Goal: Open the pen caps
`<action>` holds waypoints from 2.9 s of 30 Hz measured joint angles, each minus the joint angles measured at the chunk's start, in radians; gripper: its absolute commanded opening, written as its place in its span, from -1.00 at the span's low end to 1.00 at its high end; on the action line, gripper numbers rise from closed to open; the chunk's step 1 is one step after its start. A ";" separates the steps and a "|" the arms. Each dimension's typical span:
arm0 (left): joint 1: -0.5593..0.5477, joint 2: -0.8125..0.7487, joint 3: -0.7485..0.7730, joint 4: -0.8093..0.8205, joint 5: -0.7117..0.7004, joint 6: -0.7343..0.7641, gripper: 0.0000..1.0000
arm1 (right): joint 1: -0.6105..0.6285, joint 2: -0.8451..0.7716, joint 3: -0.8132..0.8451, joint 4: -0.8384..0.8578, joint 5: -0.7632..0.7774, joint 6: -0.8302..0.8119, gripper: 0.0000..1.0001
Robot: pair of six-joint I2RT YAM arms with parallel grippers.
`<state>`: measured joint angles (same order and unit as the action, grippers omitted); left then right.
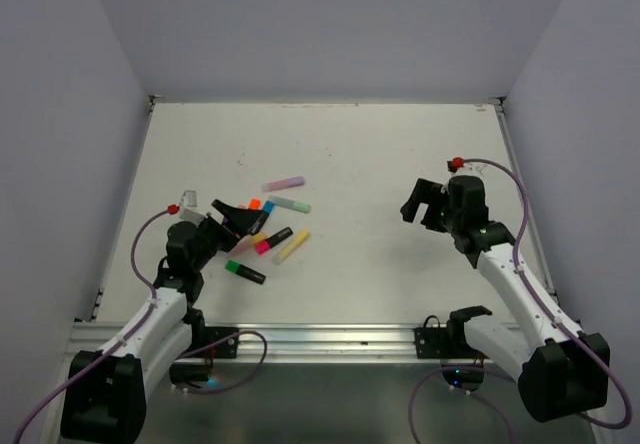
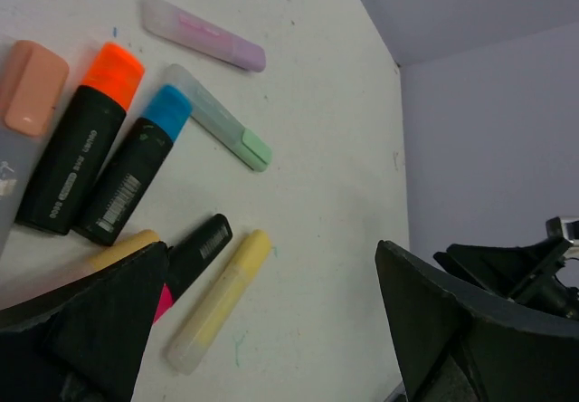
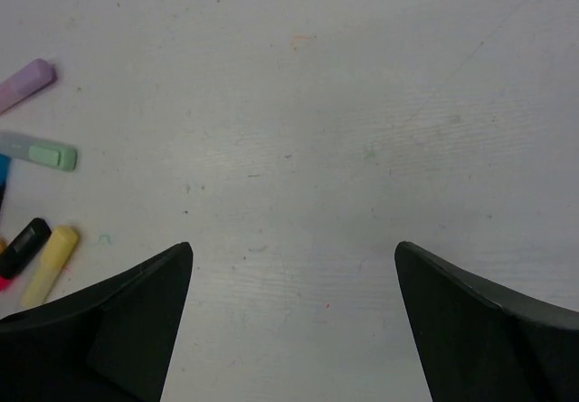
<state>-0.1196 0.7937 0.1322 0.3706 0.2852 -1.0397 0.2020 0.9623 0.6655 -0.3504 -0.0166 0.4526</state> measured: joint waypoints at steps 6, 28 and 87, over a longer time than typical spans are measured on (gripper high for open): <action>0.000 0.080 0.062 -0.011 0.096 0.031 0.75 | 0.000 0.032 0.000 -0.039 0.005 -0.008 0.97; -0.525 0.304 0.411 -0.518 -0.348 0.337 -0.02 | 0.251 0.162 0.048 -0.007 -0.009 0.011 0.97; -0.819 0.538 0.438 -0.235 -0.340 0.397 -1.00 | 0.293 0.346 -0.139 0.595 -0.428 0.367 0.52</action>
<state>-0.9390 1.3319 0.5705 0.1356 -0.0551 -0.6430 0.4946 1.3087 0.5266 0.2443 -0.4442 0.8196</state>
